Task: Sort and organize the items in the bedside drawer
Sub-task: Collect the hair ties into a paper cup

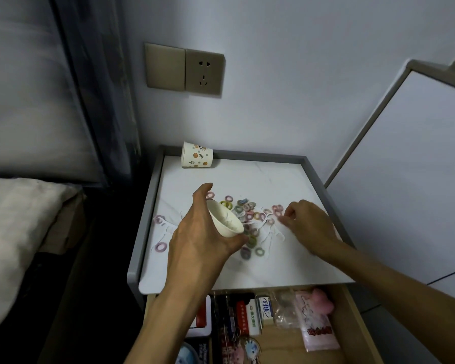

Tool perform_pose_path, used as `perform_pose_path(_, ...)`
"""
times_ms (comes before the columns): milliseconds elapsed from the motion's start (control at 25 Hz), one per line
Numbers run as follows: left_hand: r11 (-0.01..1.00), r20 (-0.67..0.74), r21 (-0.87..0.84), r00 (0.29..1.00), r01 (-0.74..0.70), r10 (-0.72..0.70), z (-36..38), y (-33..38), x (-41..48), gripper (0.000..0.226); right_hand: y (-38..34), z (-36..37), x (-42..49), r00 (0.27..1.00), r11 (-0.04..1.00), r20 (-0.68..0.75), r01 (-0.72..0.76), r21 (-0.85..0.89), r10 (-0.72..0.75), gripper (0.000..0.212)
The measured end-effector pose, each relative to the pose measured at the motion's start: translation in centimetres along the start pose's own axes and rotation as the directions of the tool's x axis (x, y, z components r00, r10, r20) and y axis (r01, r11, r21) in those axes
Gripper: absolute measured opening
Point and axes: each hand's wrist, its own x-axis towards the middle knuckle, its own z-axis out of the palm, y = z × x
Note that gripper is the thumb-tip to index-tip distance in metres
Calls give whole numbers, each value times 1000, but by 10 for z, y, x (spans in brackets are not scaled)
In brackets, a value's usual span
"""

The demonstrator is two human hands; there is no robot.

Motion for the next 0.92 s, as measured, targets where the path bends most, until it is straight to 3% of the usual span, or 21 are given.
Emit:
perform_pose_path(160, 1000, 10, -1, 1000, 7, -7, 1, 7, -3, 100, -26, 11, -19, 982, 990, 143, -113, -87, 125, 63)
perform_pose_path(440, 1000, 39, -5, 999, 30, -30, -3, 9, -3, 100, -20, 13, -1, 944, 978, 260, -207, -12, 203, 35)
perform_pose_path(560, 999, 40, -10, 999, 30, -30, -4, 8, -4, 98, -15, 12, 7, 935, 976, 279, -216, -36, 218, 37)
perform_pose_path(920, 1000, 21, -19, 1000, 1, -1, -6, 9, -5, 95, 2, 1, -9, 980, 968, 140, -166, 190, 141, 31)
